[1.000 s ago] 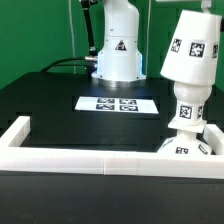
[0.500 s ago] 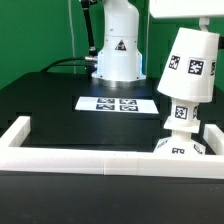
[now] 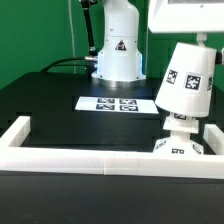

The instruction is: Assemble lamp

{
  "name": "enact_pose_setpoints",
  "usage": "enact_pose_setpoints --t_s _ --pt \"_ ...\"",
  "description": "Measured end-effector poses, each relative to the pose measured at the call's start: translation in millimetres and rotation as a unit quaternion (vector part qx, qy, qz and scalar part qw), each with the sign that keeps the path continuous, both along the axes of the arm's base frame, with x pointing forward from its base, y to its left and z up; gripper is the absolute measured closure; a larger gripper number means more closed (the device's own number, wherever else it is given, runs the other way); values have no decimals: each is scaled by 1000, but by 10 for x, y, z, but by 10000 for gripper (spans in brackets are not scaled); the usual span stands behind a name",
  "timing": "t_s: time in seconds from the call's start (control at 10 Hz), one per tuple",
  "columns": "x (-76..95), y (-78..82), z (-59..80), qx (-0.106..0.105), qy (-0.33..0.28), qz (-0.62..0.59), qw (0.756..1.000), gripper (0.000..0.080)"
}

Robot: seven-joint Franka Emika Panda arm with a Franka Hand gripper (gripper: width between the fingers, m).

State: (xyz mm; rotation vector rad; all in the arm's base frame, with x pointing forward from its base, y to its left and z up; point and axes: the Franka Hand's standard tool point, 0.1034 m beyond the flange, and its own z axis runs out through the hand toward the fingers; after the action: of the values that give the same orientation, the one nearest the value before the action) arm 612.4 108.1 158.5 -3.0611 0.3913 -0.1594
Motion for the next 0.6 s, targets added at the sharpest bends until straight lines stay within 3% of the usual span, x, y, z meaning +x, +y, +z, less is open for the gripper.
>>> enact_pose_setpoints --t_s 0.2,0.5,0.6 --pt "-14 -4 -104 -3 3 1 1000 755" --pt "-17 -5 -107 -3 4 0 1000 755" --pt "-16 2 -104 -3 4 1 1000 641"
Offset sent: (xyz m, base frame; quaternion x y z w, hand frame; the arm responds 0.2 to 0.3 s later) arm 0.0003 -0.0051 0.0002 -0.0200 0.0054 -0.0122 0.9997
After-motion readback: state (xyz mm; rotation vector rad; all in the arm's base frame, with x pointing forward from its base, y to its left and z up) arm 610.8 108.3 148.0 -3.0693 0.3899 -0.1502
